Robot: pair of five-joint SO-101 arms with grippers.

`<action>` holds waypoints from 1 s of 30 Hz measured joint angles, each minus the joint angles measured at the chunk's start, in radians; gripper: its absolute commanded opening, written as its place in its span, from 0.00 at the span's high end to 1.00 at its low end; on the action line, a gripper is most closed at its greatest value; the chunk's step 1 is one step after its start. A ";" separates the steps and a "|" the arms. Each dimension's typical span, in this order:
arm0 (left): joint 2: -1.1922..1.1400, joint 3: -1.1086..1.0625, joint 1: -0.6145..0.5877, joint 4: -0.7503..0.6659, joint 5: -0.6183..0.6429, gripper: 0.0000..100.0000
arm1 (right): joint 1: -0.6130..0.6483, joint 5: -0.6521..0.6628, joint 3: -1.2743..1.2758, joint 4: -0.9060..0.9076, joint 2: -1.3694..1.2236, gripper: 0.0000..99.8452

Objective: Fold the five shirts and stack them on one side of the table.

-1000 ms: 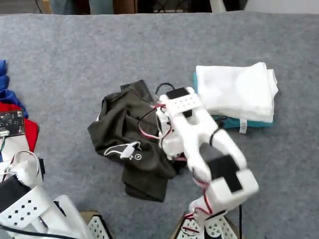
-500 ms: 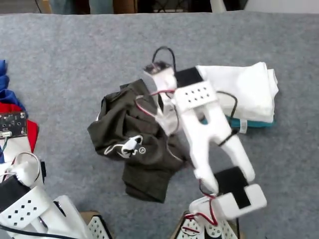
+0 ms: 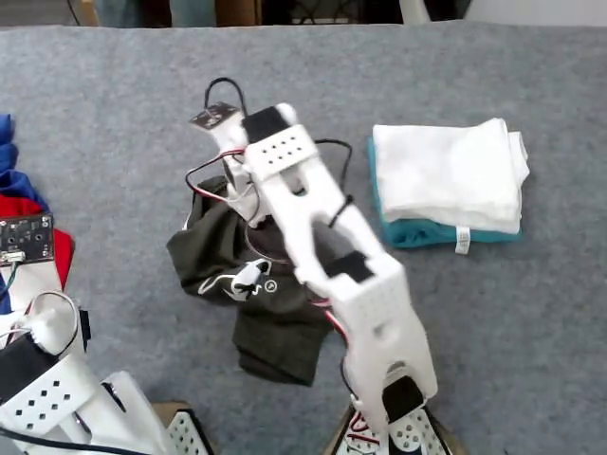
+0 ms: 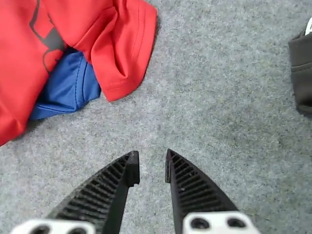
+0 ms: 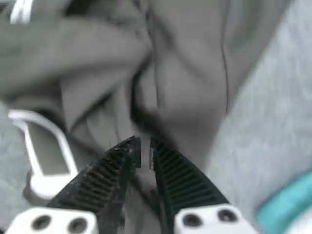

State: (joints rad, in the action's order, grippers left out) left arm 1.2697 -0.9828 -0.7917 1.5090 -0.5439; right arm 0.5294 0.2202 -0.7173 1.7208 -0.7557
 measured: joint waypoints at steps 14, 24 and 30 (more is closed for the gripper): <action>0.000 0.000 0.000 0.000 0.000 0.88 | 0.063 0.127 -0.489 0.035 -0.255 0.77; 0.000 0.000 0.000 0.000 0.000 0.88 | 0.153 0.199 -0.491 0.035 -0.325 0.97; 0.000 0.000 0.000 0.000 0.000 0.88 | 0.137 0.199 -0.499 0.035 -0.359 0.98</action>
State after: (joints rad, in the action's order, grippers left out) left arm 1.2697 -0.9828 -0.7917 1.5090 -0.5439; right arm 0.6659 0.4196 -1.2160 1.7561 -1.1147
